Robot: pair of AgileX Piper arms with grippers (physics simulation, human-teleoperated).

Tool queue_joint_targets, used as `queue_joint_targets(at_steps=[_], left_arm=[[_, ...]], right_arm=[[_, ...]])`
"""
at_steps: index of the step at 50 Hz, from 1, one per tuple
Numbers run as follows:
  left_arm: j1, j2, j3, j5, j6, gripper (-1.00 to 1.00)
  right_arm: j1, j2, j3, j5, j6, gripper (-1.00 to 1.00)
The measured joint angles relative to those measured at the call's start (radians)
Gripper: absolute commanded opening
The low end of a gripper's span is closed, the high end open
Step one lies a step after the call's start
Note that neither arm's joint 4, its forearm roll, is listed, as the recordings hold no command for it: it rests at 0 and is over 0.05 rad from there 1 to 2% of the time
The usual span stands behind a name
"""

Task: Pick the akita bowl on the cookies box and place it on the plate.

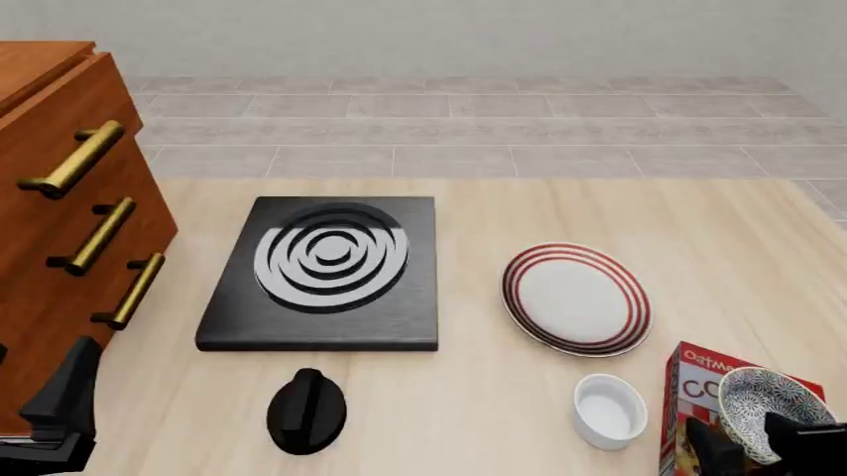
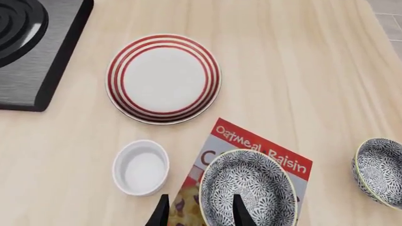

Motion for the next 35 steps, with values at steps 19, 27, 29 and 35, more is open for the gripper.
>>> queue_joint_targets(at_steps=[19,27,29,35], left_arm=[[0.000,0.000,0.000,0.000,0.000,1.00],[0.000,0.000,0.000,0.000,0.000,1.00],[0.000,0.000,0.000,0.000,0.000,1.00],[0.000,0.000,0.000,0.000,0.000,1.00]], right_arm=[[-0.010,0.067,-0.002,-0.050,0.009,1.00],[-0.012,0.108,-0.004,-0.081,0.011,1.00],[-0.012,0.116,-0.004,-0.087,0.011,1.00],[-0.013,0.136,-0.005,-0.102,0.013,1.00]])
